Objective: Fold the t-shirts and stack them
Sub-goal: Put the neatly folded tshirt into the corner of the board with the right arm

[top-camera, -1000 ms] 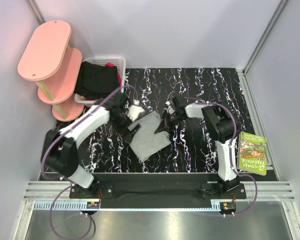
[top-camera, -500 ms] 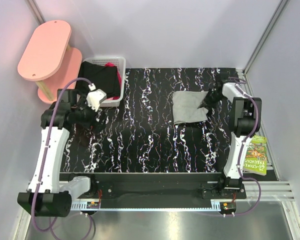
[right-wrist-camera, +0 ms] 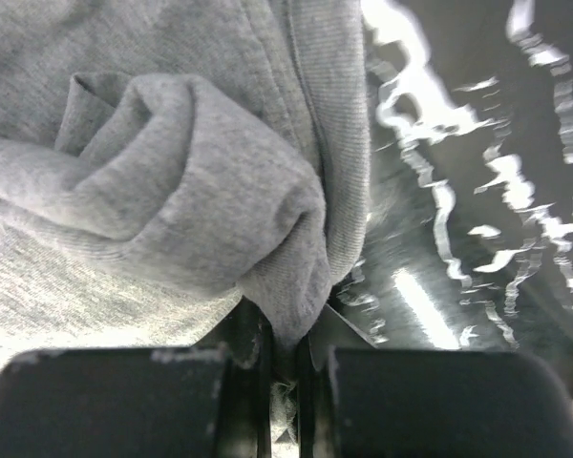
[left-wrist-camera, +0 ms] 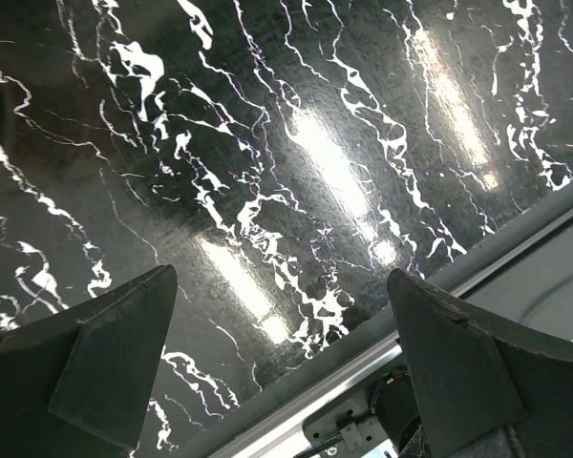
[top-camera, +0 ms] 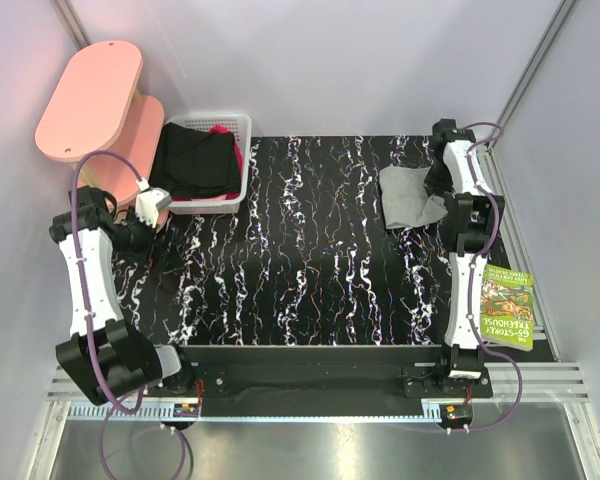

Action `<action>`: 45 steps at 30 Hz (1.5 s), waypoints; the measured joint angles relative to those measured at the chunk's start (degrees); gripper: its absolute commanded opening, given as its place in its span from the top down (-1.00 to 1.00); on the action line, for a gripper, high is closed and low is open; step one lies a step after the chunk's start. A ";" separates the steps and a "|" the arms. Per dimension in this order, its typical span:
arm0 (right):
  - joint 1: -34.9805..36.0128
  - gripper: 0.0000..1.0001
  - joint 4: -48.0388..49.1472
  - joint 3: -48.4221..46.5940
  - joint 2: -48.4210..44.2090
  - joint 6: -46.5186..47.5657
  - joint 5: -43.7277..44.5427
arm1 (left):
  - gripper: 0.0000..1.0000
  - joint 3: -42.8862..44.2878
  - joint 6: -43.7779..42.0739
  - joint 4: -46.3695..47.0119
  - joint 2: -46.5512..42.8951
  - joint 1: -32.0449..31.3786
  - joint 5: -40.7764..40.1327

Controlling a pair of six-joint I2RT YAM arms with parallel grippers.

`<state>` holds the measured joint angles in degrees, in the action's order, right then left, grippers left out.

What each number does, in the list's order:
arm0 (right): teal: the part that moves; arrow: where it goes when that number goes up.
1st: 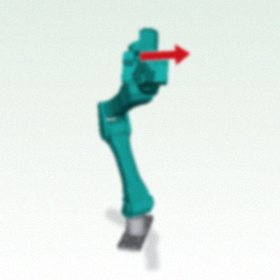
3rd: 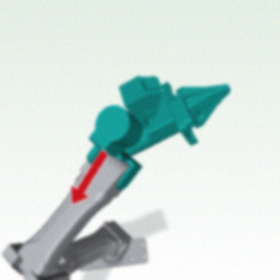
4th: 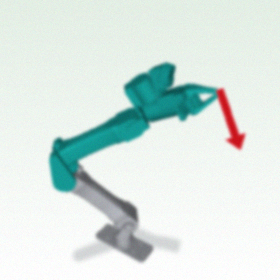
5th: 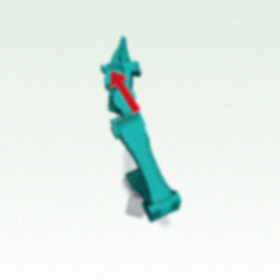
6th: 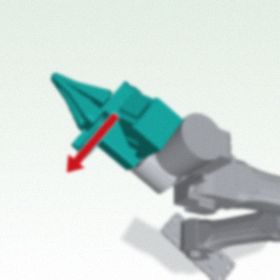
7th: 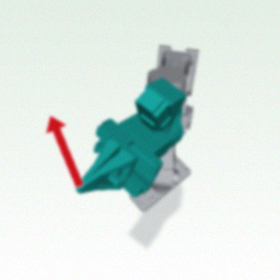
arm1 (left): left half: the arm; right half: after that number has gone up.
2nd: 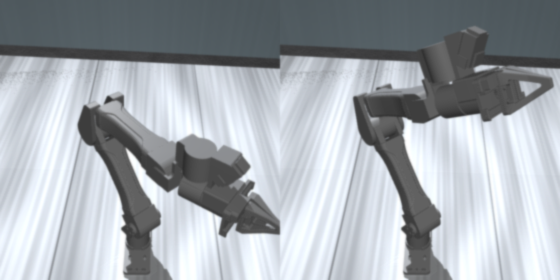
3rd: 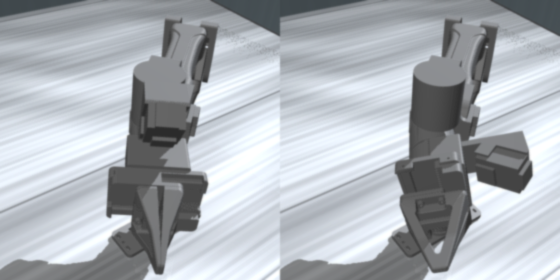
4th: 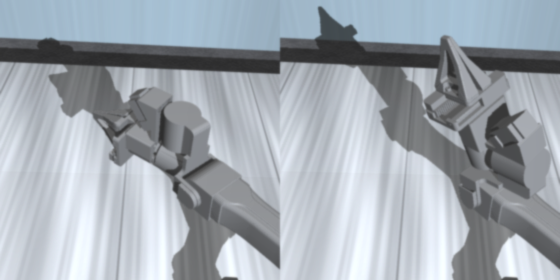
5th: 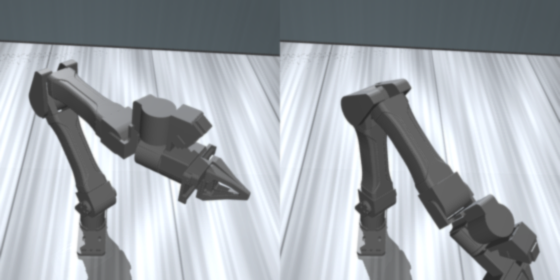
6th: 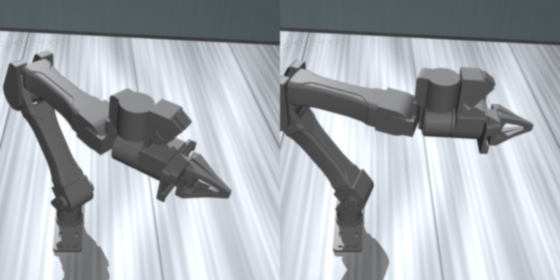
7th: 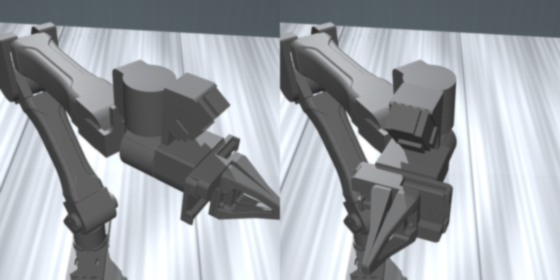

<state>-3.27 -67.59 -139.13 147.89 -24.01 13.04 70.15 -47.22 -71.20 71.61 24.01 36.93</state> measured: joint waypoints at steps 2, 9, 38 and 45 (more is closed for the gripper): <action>-0.63 1.00 -3.26 -6.32 3.37 -0.02 1.57 | -0.95 0.09 -1.86 -1.01 0.90 1.57 1.31; -4.48 1.00 -7.23 -14.29 7.61 -1.14 2.01 | -0.95 1.55 -5.75 -3.34 2.62 3.93 4.04; -5.05 -0.99 -1.66 -6.12 -15.06 -2.01 -11.21 | -0.96 2.60 -7.26 -5.88 3.45 4.44 6.69; 0.66 -0.99 3.26 5.25 -14.08 -3.45 -22.99 | -0.96 2.60 -7.28 -5.90 2.86 5.03 6.69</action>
<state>-2.61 -64.34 -133.88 133.82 -27.46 -9.96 72.75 -54.50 -77.10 74.48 29.04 43.62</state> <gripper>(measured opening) 0.994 0.977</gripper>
